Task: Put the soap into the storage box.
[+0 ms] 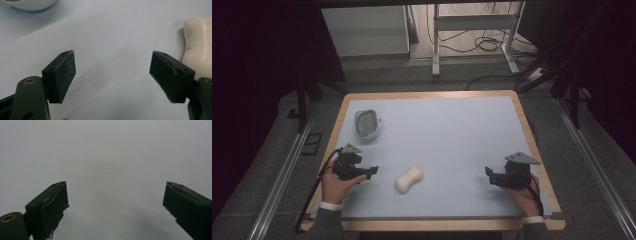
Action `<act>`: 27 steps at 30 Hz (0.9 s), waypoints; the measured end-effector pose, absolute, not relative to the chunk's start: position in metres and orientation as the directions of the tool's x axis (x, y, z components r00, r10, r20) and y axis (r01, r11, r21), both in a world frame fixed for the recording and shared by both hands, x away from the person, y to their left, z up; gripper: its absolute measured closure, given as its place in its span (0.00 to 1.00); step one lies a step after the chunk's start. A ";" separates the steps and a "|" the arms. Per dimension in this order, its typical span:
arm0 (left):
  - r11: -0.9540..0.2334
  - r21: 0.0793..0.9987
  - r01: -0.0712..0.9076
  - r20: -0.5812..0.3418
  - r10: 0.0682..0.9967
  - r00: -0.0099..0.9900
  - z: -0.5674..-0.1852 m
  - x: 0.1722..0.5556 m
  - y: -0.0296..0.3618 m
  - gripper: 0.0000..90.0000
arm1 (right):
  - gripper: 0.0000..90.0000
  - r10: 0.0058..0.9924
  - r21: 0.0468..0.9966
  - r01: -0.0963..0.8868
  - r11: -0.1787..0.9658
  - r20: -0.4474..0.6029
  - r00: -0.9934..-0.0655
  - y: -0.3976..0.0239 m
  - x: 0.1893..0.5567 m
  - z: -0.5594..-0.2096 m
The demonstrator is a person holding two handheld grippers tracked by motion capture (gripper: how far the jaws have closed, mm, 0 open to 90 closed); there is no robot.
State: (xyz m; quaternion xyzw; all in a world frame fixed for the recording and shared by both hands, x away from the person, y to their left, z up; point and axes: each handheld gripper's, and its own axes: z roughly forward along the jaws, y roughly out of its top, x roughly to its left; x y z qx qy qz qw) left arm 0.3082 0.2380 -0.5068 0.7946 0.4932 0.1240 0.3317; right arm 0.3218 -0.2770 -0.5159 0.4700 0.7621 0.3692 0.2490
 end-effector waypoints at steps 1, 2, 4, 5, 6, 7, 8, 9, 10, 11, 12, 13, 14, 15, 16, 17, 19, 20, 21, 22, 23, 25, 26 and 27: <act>-0.292 0.650 0.701 -0.131 0.866 0.483 -0.507 0.308 0.238 0.24 | 0.07 0.897 0.797 0.529 0.291 -0.034 -0.442 -0.277 0.322 -0.516; -0.292 0.650 0.701 -0.131 0.866 0.483 -0.507 0.308 0.238 0.24 | 0.07 0.897 0.797 0.529 0.291 -0.034 -0.442 -0.277 0.322 -0.516; -0.292 0.651 0.700 -0.129 0.867 0.481 -0.506 0.307 0.239 0.24 | 0.07 0.894 0.794 0.524 0.306 -0.050 -0.446 -0.274 0.321 -0.516; -0.293 0.652 0.699 -0.128 0.867 0.482 -0.505 0.307 0.239 0.24 | 0.07 0.893 0.793 0.525 0.310 -0.054 -0.446 -0.274 0.321 -0.516; -0.293 0.652 0.699 -0.128 0.867 0.482 -0.505 0.307 0.239 0.24 | 0.07 0.893 0.793 0.525 0.310 -0.054 -0.446 -0.274 0.321 -0.516; -0.292 0.653 0.699 -0.128 0.867 0.482 -0.505 0.307 0.239 0.24 | 0.07 0.893 0.793 0.528 0.306 -0.046 -0.449 -0.274 0.320 -0.516; -0.294 0.654 0.697 -0.124 0.867 0.482 -0.504 0.306 0.239 0.24 | 0.07 0.892 0.796 0.522 0.306 -0.047 -0.450 -0.275 0.319 -0.515; -0.291 0.657 0.695 -0.129 0.865 0.484 -0.503 0.306 0.239 0.24 | 0.07 0.892 0.798 0.521 0.304 -0.047 -0.449 -0.276 0.319 -0.515; -0.291 0.659 0.694 -0.133 0.862 0.489 -0.503 0.306 0.239 0.24 | 0.07 0.894 0.800 0.520 0.300 -0.046 -0.445 -0.277 0.319 -0.514; -0.294 0.659 0.692 -0.134 0.860 0.492 -0.503 0.306 0.239 0.24 | 0.07 0.895 0.800 0.522 0.295 -0.040 -0.443 -0.278 0.318 -0.513; -0.296 0.659 0.691 -0.132 0.859 0.494 -0.503 0.306 0.238 0.24 | 0.07 0.898 0.805 0.520 0.286 -0.035 -0.439 -0.279 0.318 -0.512; -0.296 0.659 0.691 -0.132 0.859 0.494 -0.503 0.306 0.238 0.24 | 0.07 0.898 0.805 0.520 0.286 -0.035 -0.439 -0.279 0.318 -0.512; -0.298 0.658 0.692 -0.129 0.860 0.493 -0.503 0.306 0.238 0.24 | 0.07 0.899 0.806 0.519 0.284 -0.036 -0.435 -0.281 0.318 -0.512; -0.297 0.658 0.692 -0.128 0.861 0.491 -0.503 0.306 0.238 0.24 | 0.07 0.903 0.809 0.520 0.276 -0.032 -0.429 -0.282 0.318 -0.511; -0.296 0.656 0.695 -0.127 0.864 0.488 -0.503 0.307 0.238 0.24 | 0.07 0.905 0.810 0.520 0.272 -0.031 -0.425 -0.284 0.317 -0.511; -0.297 0.656 0.694 -0.127 0.863 0.489 -0.503 0.307 0.238 0.24 | 0.07 0.904 0.810 0.520 0.271 -0.029 -0.426 -0.285 0.317 -0.511; -0.300 0.656 0.692 -0.125 0.862 0.492 -0.503 0.307 0.238 0.24 | 0.07 0.907 0.812 0.517 0.269 -0.033 -0.420 -0.286 0.317 -0.510; -0.302 0.657 0.691 -0.123 0.861 0.493 -0.502 0.306 0.238 0.24 | 0.07 0.910 0.816 0.514 0.263 -0.032 -0.413 -0.287 0.317 -0.510; -0.302 0.657 0.691 -0.123 0.861 0.493 -0.502 0.306 0.238 0.24 | 0.07 0.910 0.816 0.514 0.263 -0.032 -0.413 -0.287 0.317 -0.510; -0.305 0.658 0.688 -0.118 0.861 0.494 -0.501 0.305 0.238 0.24 | 0.07 0.912 0.817 0.515 0.259 -0.031 -0.409 -0.288 0.316 -0.510; -0.305 0.658 0.688 -0.118 0.861 0.494 -0.501 0.305 0.238 0.24 | 0.07 0.912 0.817 0.515 0.259 -0.031 -0.409 -0.288 0.316 -0.510; -0.296 0.666 0.685 -0.106 0.871 0.480 -0.497 0.304 0.239 0.24 | 0.08 0.912 0.815 0.518 0.258 -0.030 -0.408 -0.291 0.316 -0.510; -0.297 0.666 0.685 -0.098 0.875 0.474 -0.496 0.303 0.239 0.24 | 0.08 0.913 0.815 0.521 0.253 -0.024 -0.406 -0.293 0.316 -0.511; -0.299 0.666 0.683 -0.091 0.877 0.473 -0.494 0.303 0.239 0.24 | 0.08 0.914 0.814 0.523 0.253 -0.025 -0.404 -0.294 0.315 -0.511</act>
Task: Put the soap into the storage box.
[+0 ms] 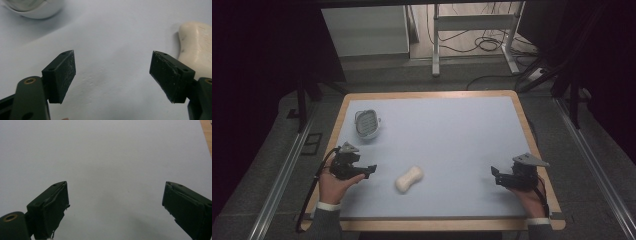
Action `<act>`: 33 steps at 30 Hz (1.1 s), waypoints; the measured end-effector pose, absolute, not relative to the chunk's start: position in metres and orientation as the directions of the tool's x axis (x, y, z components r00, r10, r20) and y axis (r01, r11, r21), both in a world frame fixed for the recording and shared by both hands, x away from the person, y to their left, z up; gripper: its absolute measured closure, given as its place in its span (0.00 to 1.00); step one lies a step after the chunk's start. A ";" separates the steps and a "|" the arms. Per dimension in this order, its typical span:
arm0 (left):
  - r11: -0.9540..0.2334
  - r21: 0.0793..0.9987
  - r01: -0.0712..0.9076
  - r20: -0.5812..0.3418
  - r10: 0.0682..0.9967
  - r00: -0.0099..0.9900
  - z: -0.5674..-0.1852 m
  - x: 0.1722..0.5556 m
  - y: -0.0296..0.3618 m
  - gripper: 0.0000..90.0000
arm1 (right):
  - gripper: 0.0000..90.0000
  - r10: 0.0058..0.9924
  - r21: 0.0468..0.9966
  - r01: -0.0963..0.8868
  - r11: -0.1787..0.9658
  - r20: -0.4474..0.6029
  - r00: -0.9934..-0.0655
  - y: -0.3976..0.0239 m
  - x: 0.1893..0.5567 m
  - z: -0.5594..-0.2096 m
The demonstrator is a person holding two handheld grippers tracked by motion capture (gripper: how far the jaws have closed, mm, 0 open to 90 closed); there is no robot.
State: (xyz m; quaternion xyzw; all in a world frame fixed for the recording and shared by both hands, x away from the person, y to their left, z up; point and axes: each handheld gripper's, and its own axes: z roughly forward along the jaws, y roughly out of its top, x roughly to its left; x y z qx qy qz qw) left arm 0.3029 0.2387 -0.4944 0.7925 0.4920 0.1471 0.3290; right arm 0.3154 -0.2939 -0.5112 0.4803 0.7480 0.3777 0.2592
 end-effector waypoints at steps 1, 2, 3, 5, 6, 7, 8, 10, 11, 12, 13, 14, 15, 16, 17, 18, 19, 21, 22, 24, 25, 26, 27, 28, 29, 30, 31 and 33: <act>-0.300 0.667 0.682 -0.088 0.877 0.472 -0.493 0.303 0.237 0.24 | 0.08 0.915 0.814 0.526 0.249 -0.020 -0.402 -0.295 0.315 -0.512; -0.305 0.666 0.681 -0.082 0.877 0.474 -0.492 0.302 0.236 0.24 | 0.08 0.916 0.814 0.525 0.249 -0.022 -0.401 -0.297 0.315 -0.512; -0.305 0.666 0.681 -0.082 0.877 0.474 -0.492 0.302 0.236 0.24 | 0.08 0.916 0.814 0.525 0.249 -0.022 -0.401 -0.297 0.315 -0.512; -0.312 0.664 0.680 -0.077 0.876 0.477 -0.491 0.302 0.233 0.24 | 0.08 0.914 0.812 0.528 0.247 -0.015 -0.404 -0.299 0.315 -0.513; -0.315 0.664 0.678 -0.076 0.874 0.480 -0.490 0.301 0.232 0.24 | 0.08 0.914 0.812 0.528 0.247 -0.015 -0.404 -0.299 0.315 -0.513; -0.321 0.665 0.674 -0.069 0.873 0.483 -0.487 0.300 0.230 0.24 | 0.08 0.914 0.814 0.526 0.246 -0.014 -0.406 -0.300 0.315 -0.513; -0.323 0.665 0.674 -0.066 0.873 0.484 -0.486 0.300 0.230 0.24 | 0.08 0.913 0.814 0.528 0.241 -0.006 -0.408 -0.300 0.314 -0.513; -0.321 0.667 0.672 -0.066 0.873 0.482 -0.485 0.300 0.229 0.23 | 0.08 0.914 0.818 0.524 0.236 -0.003 -0.406 -0.302 0.315 -0.513; -0.310 0.670 0.674 -0.080 0.873 0.480 -0.483 0.298 0.228 0.23 | 0.08 0.915 0.819 0.525 0.231 0.001 -0.404 -0.303 0.315 -0.512; -0.305 0.670 0.676 -0.091 0.871 0.483 -0.482 0.298 0.228 0.22 | 0.08 0.916 0.820 0.525 0.227 0.004 -0.401 -0.304 0.315 -0.512; -0.307 0.668 0.678 -0.094 0.869 0.486 -0.481 0.297 0.229 0.22 | 0.08 0.916 0.821 0.527 0.219 0.013 -0.400 -0.304 0.315 -0.512; -0.308 0.665 0.681 -0.094 0.869 0.486 -0.481 0.297 0.229 0.22 | 0.08 0.915 0.823 0.527 0.212 0.022 -0.403 -0.305 0.315 -0.511; -0.308 0.665 0.681 -0.094 0.869 0.486 -0.481 0.297 0.229 0.22 | 0.08 0.915 0.823 0.527 0.212 0.022 -0.403 -0.305 0.315 -0.511; -0.314 0.660 0.682 -0.092 0.868 0.488 -0.479 0.298 0.229 0.22 | 0.09 0.912 0.829 0.520 0.207 0.029 -0.409 -0.304 0.314 -0.510; -0.314 0.660 0.682 -0.092 0.868 0.488 -0.479 0.298 0.229 0.22 | 0.09 0.912 0.829 0.520 0.207 0.029 -0.409 -0.304 0.314 -0.510; -0.316 0.659 0.683 -0.092 0.867 0.490 -0.478 0.298 0.229 0.22 | 0.09 0.910 0.831 0.515 0.212 0.024 -0.414 -0.303 0.313 -0.509; -0.328 0.654 0.681 -0.083 0.864 0.497 -0.476 0.299 0.229 0.22 | 0.09 0.910 0.831 0.514 0.214 0.022 -0.414 -0.303 0.313 -0.508; -0.335 0.653 0.679 -0.081 0.861 0.503 -0.474 0.300 0.228 0.22 | 0.09 0.910 0.831 0.512 0.215 0.020 -0.415 -0.302 0.312 -0.508; -0.335 0.653 0.679 -0.081 0.861 0.503 -0.474 0.300 0.228 0.22 | 0.09 0.910 0.831 0.512 0.215 0.020 -0.415 -0.302 0.312 -0.508; -0.323 0.660 0.678 -0.096 0.859 0.503 -0.468 0.300 0.226 0.21 | 0.09 0.910 0.830 0.513 0.216 0.019 -0.414 -0.302 0.312 -0.508; -0.326 0.661 0.676 -0.093 0.858 0.505 -0.465 0.299 0.225 0.21 | 0.09 0.911 0.831 0.513 0.216 0.018 -0.413 -0.302 0.312 -0.508; -0.325 0.664 0.673 -0.093 0.858 0.506 -0.462 0.299 0.225 0.21 | 0.09 0.912 0.830 0.515 0.214 0.019 -0.409 -0.302 0.312 -0.508; -0.326 0.665 0.672 -0.092 0.857 0.508 -0.460 0.299 0.224 0.21 | 0.09 0.913 0.830 0.517 0.212 0.020 -0.406 -0.303 0.312 -0.508; -0.334 0.664 0.669 -0.088 0.854 0.514 -0.458 0.299 0.224 0.21 | 0.09 0.914 0.831 0.515 0.211 0.019 -0.405 -0.303 0.312 -0.508; -0.339 0.663 0.668 -0.084 0.852 0.517 -0.456 0.299 0.223 0.21 | 0.09 0.915 0.830 0.517 0.210 0.019 -0.403 -0.304 0.312 -0.508; -0.347 0.661 0.666 -0.077 0.850 0.520 -0.454 0.299 0.222 0.21 | 0.09 0.916 0.830 0.518 0.208 0.020 -0.400 -0.305 0.311 -0.508; -0.347 0.661 0.666 -0.077 0.850 0.520 -0.454 0.299 0.222 0.21 | 0.09 0.916 0.830 0.518 0.208 0.020 -0.400 -0.305 0.311 -0.508; -0.361 0.657 0.661 -0.066 0.846 0.529 -0.450 0.299 0.219 0.21 | 0.10 0.916 0.830 0.517 0.207 0.020 -0.400 -0.305 0.311 -0.508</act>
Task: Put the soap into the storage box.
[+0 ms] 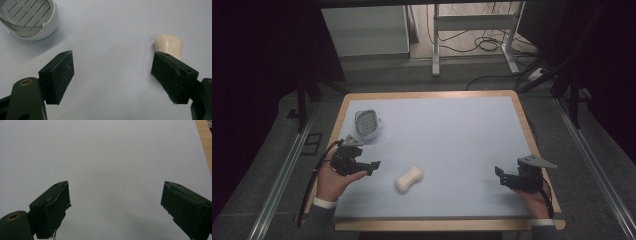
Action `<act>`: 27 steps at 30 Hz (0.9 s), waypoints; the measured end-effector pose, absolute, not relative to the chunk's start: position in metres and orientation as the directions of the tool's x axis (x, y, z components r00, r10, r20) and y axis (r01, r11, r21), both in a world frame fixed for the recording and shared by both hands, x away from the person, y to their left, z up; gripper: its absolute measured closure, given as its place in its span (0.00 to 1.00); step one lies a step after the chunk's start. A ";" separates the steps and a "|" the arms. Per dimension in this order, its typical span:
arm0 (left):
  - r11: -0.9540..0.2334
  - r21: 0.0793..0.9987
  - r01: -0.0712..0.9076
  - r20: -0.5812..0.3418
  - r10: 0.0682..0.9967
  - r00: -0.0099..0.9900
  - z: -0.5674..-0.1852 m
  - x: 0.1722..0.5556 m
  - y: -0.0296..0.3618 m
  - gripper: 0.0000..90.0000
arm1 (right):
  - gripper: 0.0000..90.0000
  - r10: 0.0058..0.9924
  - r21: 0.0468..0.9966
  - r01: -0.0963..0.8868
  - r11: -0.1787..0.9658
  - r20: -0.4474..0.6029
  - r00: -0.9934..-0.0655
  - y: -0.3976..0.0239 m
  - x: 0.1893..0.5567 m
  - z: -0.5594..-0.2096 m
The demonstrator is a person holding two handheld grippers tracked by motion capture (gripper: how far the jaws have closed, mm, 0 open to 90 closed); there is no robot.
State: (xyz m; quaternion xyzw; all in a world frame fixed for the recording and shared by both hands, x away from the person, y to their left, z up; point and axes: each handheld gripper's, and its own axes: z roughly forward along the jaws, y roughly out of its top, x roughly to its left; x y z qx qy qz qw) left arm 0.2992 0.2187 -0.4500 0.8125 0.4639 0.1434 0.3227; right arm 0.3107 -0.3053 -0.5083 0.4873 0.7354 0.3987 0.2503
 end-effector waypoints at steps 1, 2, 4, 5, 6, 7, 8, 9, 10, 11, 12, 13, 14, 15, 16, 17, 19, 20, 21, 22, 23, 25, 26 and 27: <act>-0.364 0.656 0.661 -0.068 0.844 0.532 -0.449 0.300 0.217 0.21 | 0.10 0.916 0.831 0.517 0.208 0.021 -0.401 -0.305 0.311 -0.508; -0.365 0.655 0.661 -0.072 0.841 0.536 -0.448 0.300 0.216 0.21 | 0.10 0.915 0.831 0.517 0.208 0.022 -0.403 -0.305 0.310 -0.508; -0.366 0.653 0.663 -0.074 0.841 0.537 -0.447 0.300 0.215 0.21 | 0.10 0.914 0.831 0.516 0.209 0.022 -0.405 -0.305 0.310 -0.508; -0.375 0.646 0.665 -0.071 0.838 0.541 -0.446 0.301 0.211 0.21 | 0.10 0.915 0.830 0.517 0.209 0.022 -0.404 -0.305 0.310 -0.508; -0.375 0.646 0.665 -0.071 0.838 0.541 -0.446 0.301 0.211 0.21 | 0.10 0.915 0.830 0.517 0.209 0.022 -0.404 -0.305 0.310 -0.508; -0.379 0.644 0.664 -0.068 0.837 0.543 -0.446 0.301 0.210 0.21 | 0.10 0.915 0.830 0.518 0.208 0.022 -0.403 -0.305 0.310 -0.508; -0.385 0.644 0.662 -0.065 0.834 0.548 -0.445 0.302 0.208 0.21 | 0.10 0.915 0.830 0.518 0.208 0.022 -0.403 -0.305 0.310 -0.508; -0.395 0.639 0.660 -0.057 0.831 0.553 -0.445 0.302 0.205 0.21 | 0.10 0.917 0.830 0.519 0.205 0.022 -0.399 -0.306 0.310 -0.508; -0.395 0.639 0.660 -0.057 0.831 0.553 -0.445 0.302 0.205 0.21 | 0.10 0.917 0.830 0.519 0.205 0.022 -0.399 -0.306 0.310 -0.508; -0.400 0.635 0.661 -0.055 0.830 0.555 -0.444 0.303 0.204 0.21 | 0.10 0.917 0.830 0.519 0.206 0.021 -0.397 -0.307 0.310 -0.508; -0.405 0.635 0.658 -0.058 0.824 0.564 -0.444 0.303 0.202 0.21 | 0.10 0.920 0.832 0.516 0.203 0.017 -0.391 -0.308 0.310 -0.508; -0.411 0.633 0.656 -0.056 0.821 0.568 -0.444 0.303 0.201 0.21 | 0.11 0.921 0.833 0.515 0.204 0.015 -0.389 -0.308 0.310 -0.508; -0.411 0.633 0.656 -0.056 0.821 0.568 -0.444 0.303 0.201 0.21 | 0.11 0.922 0.831 0.516 0.207 0.012 -0.388 -0.308 0.310 -0.508; -0.423 0.628 0.654 -0.053 0.814 0.578 -0.445 0.302 0.197 0.21 | 0.11 0.922 0.830 0.518 0.207 0.011 -0.387 -0.308 0.310 -0.508; -0.423 0.628 0.654 -0.053 0.814 0.578 -0.445 0.302 0.197 0.21 | 0.11 0.922 0.830 0.518 0.207 0.011 -0.387 -0.308 0.310 -0.508; -0.428 0.626 0.652 -0.051 0.812 0.582 -0.446 0.302 0.195 0.21 | 0.11 0.922 0.829 0.518 0.209 0.010 -0.388 -0.307 0.310 -0.508; -0.435 0.622 0.651 -0.047 0.809 0.586 -0.448 0.303 0.192 0.21 | 0.11 0.921 0.827 0.521 0.213 0.008 -0.389 -0.307 0.310 -0.508; -0.442 0.619 0.650 -0.044 0.806 0.590 -0.449 0.303 0.190 0.21 | 0.11 0.921 0.827 0.521 0.213 0.008 -0.390 -0.307 0.309 -0.508; -0.447 0.616 0.649 -0.040 0.805 0.592 -0.449 0.304 0.189 0.21 | 0.11 0.921 0.826 0.521 0.214 0.008 -0.390 -0.307 0.309 -0.508; -0.451 0.614 0.648 -0.038 0.803 0.595 -0.449 0.304 0.187 0.21 | 0.11 0.921 0.826 0.521 0.215 0.007 -0.391 -0.307 0.309 -0.509; -0.456 0.612 0.647 -0.035 0.801 0.598 -0.449 0.305 0.186 0.21 | 0.11 0.920 0.825 0.522 0.215 0.007 -0.391 -0.307 0.309 -0.509; -0.470 0.604 0.643 -0.030 0.794 0.608 -0.450 0.306 0.182 0.22 | 0.11 0.921 0.823 0.525 0.216 0.007 -0.390 -0.307 0.310 -0.510; -0.478 0.600 0.642 -0.025 0.790 0.612 -0.451 0.306 0.179 0.21 | 0.11 0.920 0.821 0.527 0.219 0.006 -0.392 -0.307 0.310 -0.510; -0.484 0.596 0.640 -0.024 0.787 0.617 -0.451 0.307 0.177 0.22 | 0.11 0.919 0.818 0.530 0.223 0.004 -0.394 -0.307 0.309 -0.511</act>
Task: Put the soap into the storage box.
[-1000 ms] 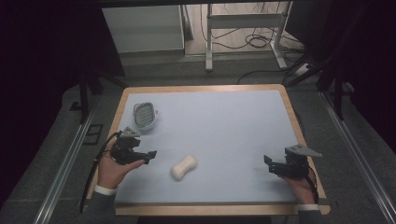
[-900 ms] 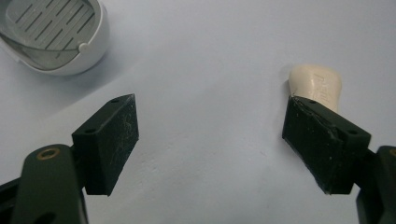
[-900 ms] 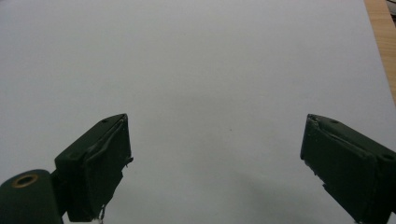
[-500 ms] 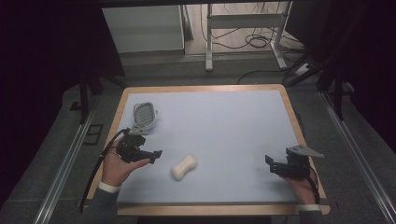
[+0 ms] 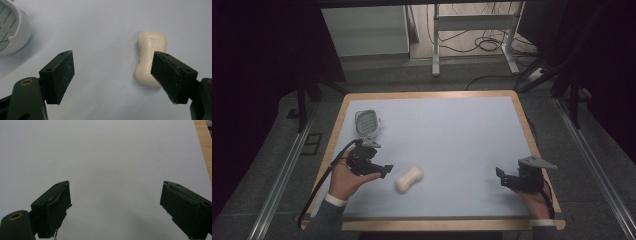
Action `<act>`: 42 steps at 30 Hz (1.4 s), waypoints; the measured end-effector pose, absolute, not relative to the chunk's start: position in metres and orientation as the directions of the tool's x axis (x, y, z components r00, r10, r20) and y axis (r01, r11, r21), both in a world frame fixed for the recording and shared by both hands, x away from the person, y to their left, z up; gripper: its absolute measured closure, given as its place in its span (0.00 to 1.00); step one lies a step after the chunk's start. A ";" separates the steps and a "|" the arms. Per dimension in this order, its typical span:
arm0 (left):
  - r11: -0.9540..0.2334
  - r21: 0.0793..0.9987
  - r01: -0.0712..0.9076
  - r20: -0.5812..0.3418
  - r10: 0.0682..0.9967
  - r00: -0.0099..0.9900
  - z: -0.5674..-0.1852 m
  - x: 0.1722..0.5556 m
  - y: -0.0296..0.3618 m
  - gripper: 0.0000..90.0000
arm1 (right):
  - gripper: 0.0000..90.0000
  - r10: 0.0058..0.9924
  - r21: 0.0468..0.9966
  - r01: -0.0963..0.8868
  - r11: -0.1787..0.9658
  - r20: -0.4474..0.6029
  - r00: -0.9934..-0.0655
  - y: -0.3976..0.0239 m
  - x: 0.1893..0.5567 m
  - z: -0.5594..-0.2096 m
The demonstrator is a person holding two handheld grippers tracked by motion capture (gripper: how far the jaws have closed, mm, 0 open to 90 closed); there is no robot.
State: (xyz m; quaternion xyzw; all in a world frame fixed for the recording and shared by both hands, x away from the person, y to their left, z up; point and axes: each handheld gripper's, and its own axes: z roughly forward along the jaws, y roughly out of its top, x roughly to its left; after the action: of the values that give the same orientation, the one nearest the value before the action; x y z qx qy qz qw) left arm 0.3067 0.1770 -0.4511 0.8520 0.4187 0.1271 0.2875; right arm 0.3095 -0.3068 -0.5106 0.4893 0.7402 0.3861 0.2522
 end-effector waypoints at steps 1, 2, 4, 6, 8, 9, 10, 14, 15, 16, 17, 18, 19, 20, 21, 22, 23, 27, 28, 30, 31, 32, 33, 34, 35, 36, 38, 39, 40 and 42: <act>-0.484 0.596 0.640 -0.024 0.787 0.617 -0.451 0.307 0.177 0.22 | 0.11 0.919 0.818 0.531 0.224 0.005 -0.395 -0.306 0.309 -0.511; -0.490 0.591 0.640 -0.026 0.782 0.623 -0.453 0.308 0.173 0.22 | 0.11 0.918 0.817 0.531 0.226 0.003 -0.396 -0.306 0.309 -0.511; -0.498 0.586 0.639 -0.026 0.776 0.630 -0.454 0.309 0.170 0.22 | 0.11 0.917 0.817 0.530 0.227 0.003 -0.398 -0.306 0.309 -0.510; -0.504 0.582 0.639 -0.028 0.773 0.634 -0.455 0.310 0.167 0.22 | 0.11 0.917 0.817 0.530 0.227 0.004 -0.399 -0.306 0.309 -0.510; -0.514 0.573 0.638 -0.024 0.768 0.641 -0.457 0.311 0.161 0.22 | 0.11 0.917 0.815 0.532 0.231 0.000 -0.399 -0.306 0.309 -0.511; -0.521 0.570 0.635 -0.024 0.762 0.647 -0.457 0.310 0.157 0.22 | 0.11 0.918 0.814 0.533 0.232 -0.001 -0.398 -0.306 0.309 -0.512; -0.526 0.569 0.632 -0.026 0.757 0.653 -0.458 0.309 0.155 0.21 | 0.11 0.918 0.813 0.534 0.232 -0.002 -0.397 -0.306 0.309 -0.512; -0.551 0.549 0.628 -0.028 0.739 0.673 -0.464 0.309 0.143 0.22 | 0.11 0.918 0.811 0.536 0.234 -0.003 -0.396 -0.306 0.309 -0.512; -0.551 0.549 0.628 -0.028 0.739 0.673 -0.464 0.309 0.143 0.22 | 0.11 0.918 0.811 0.536 0.234 -0.003 -0.396 -0.306 0.309 -0.512; -0.557 0.544 0.628 -0.030 0.735 0.678 -0.465 0.309 0.139 0.22 | 0.11 0.917 0.810 0.536 0.238 -0.005 -0.400 -0.305 0.309 -0.512; -0.561 0.541 0.627 -0.030 0.732 0.680 -0.466 0.310 0.137 0.22 | 0.11 0.916 0.809 0.536 0.241 -0.007 -0.401 -0.305 0.309 -0.512; -0.561 0.541 0.627 -0.030 0.732 0.680 -0.466 0.310 0.137 0.23 | 0.11 0.916 0.809 0.536 0.242 -0.008 -0.402 -0.305 0.309 -0.513; -0.568 0.536 0.625 -0.032 0.726 0.687 -0.466 0.310 0.134 0.23 | 0.11 0.916 0.808 0.536 0.244 -0.011 -0.401 -0.305 0.309 -0.513; -0.569 0.534 0.625 -0.032 0.725 0.688 -0.467 0.311 0.132 0.23 | 0.11 0.917 0.808 0.537 0.244 -0.011 -0.400 -0.305 0.309 -0.513; -0.569 0.534 0.625 -0.032 0.725 0.688 -0.467 0.311 0.132 0.23 | 0.11 0.917 0.808 0.537 0.244 -0.011 -0.400 -0.305 0.309 -0.513; -0.574 0.532 0.623 -0.028 0.723 0.690 -0.467 0.311 0.131 0.23 | 0.11 0.917 0.807 0.538 0.244 -0.010 -0.399 -0.306 0.309 -0.513; -0.578 0.529 0.621 -0.026 0.721 0.693 -0.468 0.311 0.129 0.23 | 0.11 0.918 0.807 0.539 0.242 -0.010 -0.397 -0.306 0.310 -0.513; -0.594 0.513 0.619 -0.033 0.707 0.706 -0.472 0.311 0.120 0.23 | 0.11 0.923 0.811 0.538 0.228 -0.004 -0.385 -0.310 0.309 -0.512; -0.594 0.513 0.619 -0.033 0.707 0.706 -0.472 0.311 0.120 0.23 | 0.11 0.923 0.811 0.539 0.228 -0.004 -0.385 -0.310 0.309 -0.512; -0.599 0.505 0.622 -0.036 0.705 0.709 -0.475 0.311 0.118 0.23 | 0.11 0.923 0.811 0.539 0.229 -0.004 -0.386 -0.310 0.309 -0.512; -0.604 0.497 0.623 -0.041 0.700 0.712 -0.479 0.312 0.114 0.23 | 0.11 0.922 0.810 0.539 0.231 -0.004 -0.388 -0.310 0.309 -0.512; -0.609 0.490 0.624 -0.046 0.697 0.716 -0.481 0.312 0.113 0.24 | 0.11 0.921 0.810 0.539 0.232 -0.005 -0.389 -0.310 0.309 -0.512; -0.609 0.490 0.624 -0.046 0.697 0.716 -0.481 0.312 0.113 0.24 | 0.11 0.921 0.810 0.539 0.232 -0.005 -0.389 -0.310 0.309 -0.512; -0.613 0.485 0.624 -0.047 0.694 0.718 -0.483 0.312 0.111 0.24 | 0.11 0.922 0.810 0.539 0.231 -0.005 -0.388 -0.310 0.309 -0.512; -0.613 0.481 0.627 -0.049 0.696 0.717 -0.484 0.313 0.110 0.24 | 0.11 0.922 0.810 0.539 0.230 -0.003 -0.388 -0.310 0.309 -0.511; -0.612 0.479 0.629 -0.051 0.696 0.716 -0.486 0.313 0.109 0.24 | 0.11 0.922 0.810 0.540 0.229 -0.003 -0.386 -0.310 0.309 -0.511; -0.617 0.469 0.632 -0.054 0.695 0.717 -0.490 0.314 0.106 0.25 | 0.11 0.923 0.811 0.539 0.228 -0.004 -0.384 -0.311 0.309 -0.511; -0.617 0.469 0.632 -0.054 0.695 0.717 -0.490 0.314 0.106 0.25 | 0.11 0.923 0.812 0.538 0.227 -0.004 -0.384 -0.312 0.309 -0.510; -0.619 0.466 0.632 -0.052 0.694 0.718 -0.490 0.314 0.106 0.25 | 0.11 0.923 0.812 0.538 0.227 -0.004 -0.384 -0.312 0.309 -0.510; -0.625 0.454 0.636 -0.049 0.695 0.718 -0.493 0.315 0.104 0.26 | 0.11 0.923 0.811 0.539 0.227 -0.003 -0.384 -0.312 0.309 -0.511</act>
State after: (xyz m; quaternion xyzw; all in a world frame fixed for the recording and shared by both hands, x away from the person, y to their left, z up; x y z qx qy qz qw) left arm 0.3147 0.1039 -0.4934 0.8989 0.3700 0.0657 0.2254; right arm 0.3091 -0.3115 -0.5108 0.4933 0.7409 0.3784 0.2541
